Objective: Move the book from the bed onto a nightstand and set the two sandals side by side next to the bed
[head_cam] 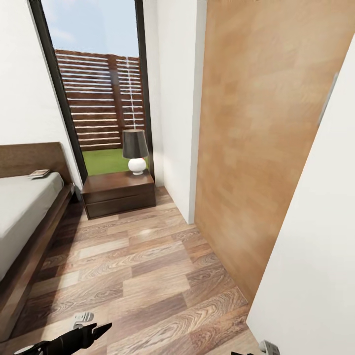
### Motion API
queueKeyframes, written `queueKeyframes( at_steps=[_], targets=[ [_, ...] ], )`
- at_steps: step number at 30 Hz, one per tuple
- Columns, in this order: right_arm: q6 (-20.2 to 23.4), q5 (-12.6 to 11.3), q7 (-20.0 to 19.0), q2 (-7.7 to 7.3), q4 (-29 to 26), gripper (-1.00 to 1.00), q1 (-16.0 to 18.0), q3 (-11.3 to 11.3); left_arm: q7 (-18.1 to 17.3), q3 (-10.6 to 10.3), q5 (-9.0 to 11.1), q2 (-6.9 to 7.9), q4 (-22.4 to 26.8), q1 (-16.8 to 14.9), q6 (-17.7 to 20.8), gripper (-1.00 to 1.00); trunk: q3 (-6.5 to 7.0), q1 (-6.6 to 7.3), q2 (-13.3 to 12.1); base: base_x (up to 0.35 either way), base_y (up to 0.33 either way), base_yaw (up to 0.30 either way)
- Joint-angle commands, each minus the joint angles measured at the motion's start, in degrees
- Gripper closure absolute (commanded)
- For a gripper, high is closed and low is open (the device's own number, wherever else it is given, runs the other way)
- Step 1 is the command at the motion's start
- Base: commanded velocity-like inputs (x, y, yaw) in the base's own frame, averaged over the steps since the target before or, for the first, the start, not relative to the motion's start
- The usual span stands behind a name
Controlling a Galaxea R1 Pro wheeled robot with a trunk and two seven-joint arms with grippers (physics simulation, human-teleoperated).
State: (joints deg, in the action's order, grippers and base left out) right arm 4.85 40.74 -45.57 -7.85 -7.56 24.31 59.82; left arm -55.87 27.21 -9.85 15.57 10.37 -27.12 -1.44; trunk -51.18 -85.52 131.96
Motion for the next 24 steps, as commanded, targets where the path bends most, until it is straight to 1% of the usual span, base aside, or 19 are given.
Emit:
queueKeyframes(
  at_steps=[1, 24],
  targets=[
    [0.51, 0.22, -0.32, 0.02, -0.09, -1.0, 0.03, 0.47, -0.2, 0.47, -0.61, -0.01, 0.0, -0.04, -0.14, -1.0, 0.13, 0.24, -0.39, 0.0, 0.0, 0.0],
    [0.51, 0.15, -0.36, 0.02, -0.17, -1.0, 0.03, 0.56, -0.12, 0.47, -0.61, -0.01, 0.0, -0.04, -0.06, -1.0, 4.26, 5.29, -9.62, 0.0, 0.0, 0.0]
  ],
)
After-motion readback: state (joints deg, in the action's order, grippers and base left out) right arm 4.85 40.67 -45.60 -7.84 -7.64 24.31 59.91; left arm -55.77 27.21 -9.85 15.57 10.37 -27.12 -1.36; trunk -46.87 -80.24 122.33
